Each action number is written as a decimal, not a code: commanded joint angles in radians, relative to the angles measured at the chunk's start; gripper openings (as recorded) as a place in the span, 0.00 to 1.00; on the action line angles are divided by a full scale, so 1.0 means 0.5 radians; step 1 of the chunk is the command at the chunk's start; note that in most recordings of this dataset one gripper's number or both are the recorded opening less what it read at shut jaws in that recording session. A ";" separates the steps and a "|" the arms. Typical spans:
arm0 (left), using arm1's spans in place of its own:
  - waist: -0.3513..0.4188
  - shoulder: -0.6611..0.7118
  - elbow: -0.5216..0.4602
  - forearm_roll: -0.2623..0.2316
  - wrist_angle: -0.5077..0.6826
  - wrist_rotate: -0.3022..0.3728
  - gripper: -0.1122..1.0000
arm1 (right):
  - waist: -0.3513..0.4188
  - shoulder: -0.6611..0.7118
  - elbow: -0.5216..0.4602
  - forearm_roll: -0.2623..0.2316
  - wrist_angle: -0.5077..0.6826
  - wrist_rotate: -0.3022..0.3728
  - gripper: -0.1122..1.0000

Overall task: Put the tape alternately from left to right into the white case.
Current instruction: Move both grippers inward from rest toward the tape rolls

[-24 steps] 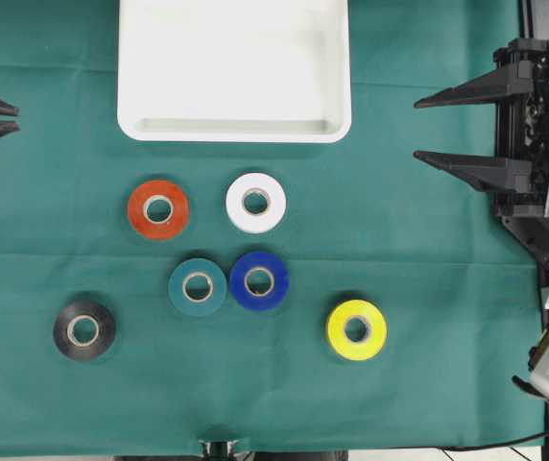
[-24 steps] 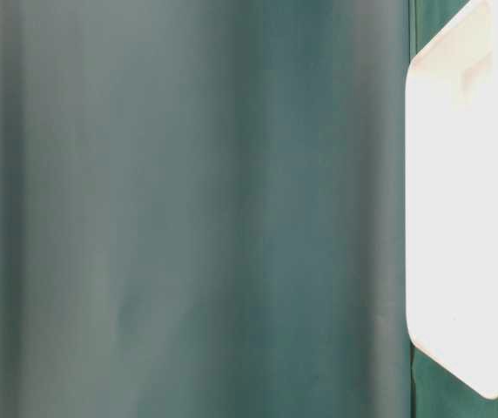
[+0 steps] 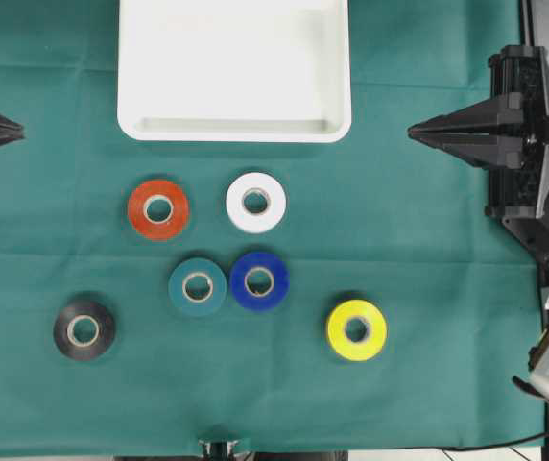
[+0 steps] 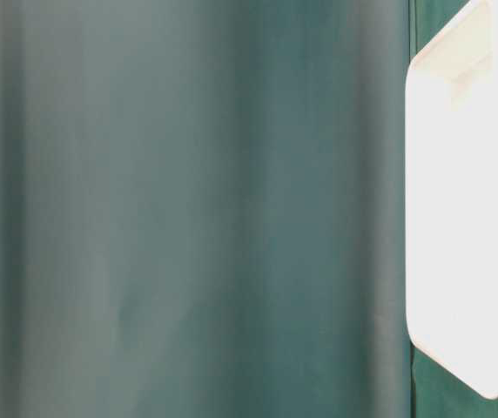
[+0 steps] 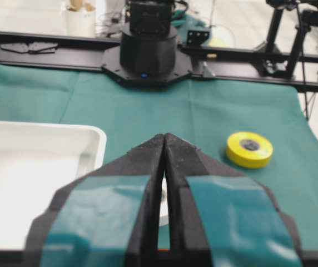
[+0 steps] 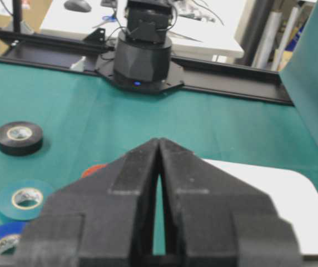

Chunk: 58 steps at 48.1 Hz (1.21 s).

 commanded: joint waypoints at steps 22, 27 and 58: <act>-0.012 0.163 -0.025 -0.003 0.040 -0.107 0.26 | -0.015 0.206 -0.025 0.000 -0.009 0.012 0.36; -0.012 0.215 -0.034 -0.003 0.058 -0.110 0.53 | -0.015 0.249 -0.046 0.000 -0.009 0.021 0.64; 0.006 0.623 -0.230 -0.003 0.190 -0.117 0.94 | -0.021 0.534 -0.184 0.003 0.126 0.110 0.85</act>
